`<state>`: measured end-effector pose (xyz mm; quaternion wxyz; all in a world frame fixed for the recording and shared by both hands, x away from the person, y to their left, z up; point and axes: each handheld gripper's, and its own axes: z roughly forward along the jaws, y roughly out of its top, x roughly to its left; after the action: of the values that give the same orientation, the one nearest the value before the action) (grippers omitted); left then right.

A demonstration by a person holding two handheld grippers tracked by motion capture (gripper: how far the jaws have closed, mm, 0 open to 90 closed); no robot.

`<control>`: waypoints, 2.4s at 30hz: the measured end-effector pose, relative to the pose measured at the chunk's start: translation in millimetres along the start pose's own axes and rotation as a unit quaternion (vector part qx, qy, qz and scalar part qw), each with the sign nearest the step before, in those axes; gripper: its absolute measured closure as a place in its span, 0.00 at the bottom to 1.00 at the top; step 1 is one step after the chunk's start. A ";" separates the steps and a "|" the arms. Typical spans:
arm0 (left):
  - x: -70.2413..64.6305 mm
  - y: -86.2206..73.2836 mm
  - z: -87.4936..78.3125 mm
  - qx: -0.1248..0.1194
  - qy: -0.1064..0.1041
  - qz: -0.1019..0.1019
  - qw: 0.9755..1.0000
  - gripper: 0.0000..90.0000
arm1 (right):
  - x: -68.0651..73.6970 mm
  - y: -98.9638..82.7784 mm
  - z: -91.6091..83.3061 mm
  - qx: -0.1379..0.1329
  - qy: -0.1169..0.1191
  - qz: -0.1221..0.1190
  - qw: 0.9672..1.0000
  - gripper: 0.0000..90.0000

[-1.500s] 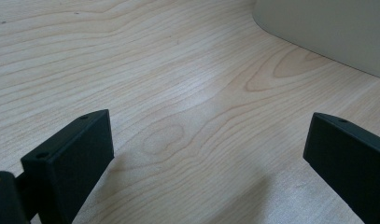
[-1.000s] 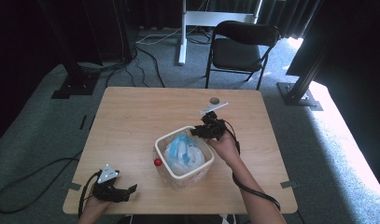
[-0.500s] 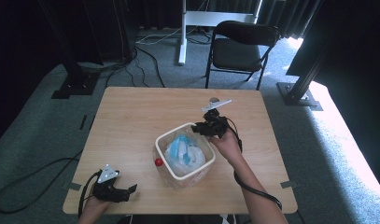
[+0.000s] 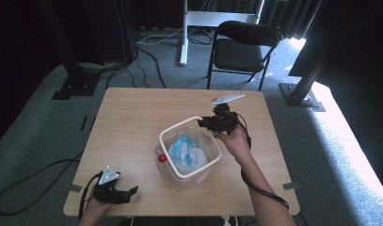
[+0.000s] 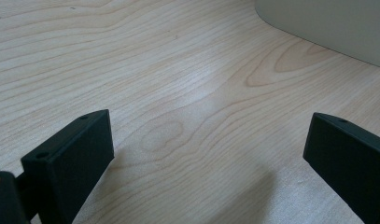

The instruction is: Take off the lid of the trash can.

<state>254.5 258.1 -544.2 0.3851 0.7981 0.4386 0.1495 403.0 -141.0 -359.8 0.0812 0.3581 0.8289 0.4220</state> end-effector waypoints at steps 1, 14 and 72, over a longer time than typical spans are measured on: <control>0.0 0.0 0.0 0.000 0.000 -0.001 1.000 0.02 | -1.3 0.3 -3.3 -0.003 -0.001 0.002 1.000 0.83; 0.1 0.1 0.1 0.001 0.000 -0.002 1.000 0.02 | -41.8 -11.1 -40.7 -0.011 -0.050 0.049 0.998 0.83; 0.4 -0.1 0.2 0.005 0.001 -0.006 1.000 0.02 | -177.4 -170.2 -14.3 0.082 -0.132 0.209 0.965 0.83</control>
<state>254.7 258.3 -544.5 0.3816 0.7972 0.4442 0.1464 437.0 -333.5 -509.5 0.0701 0.5814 0.7492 0.3095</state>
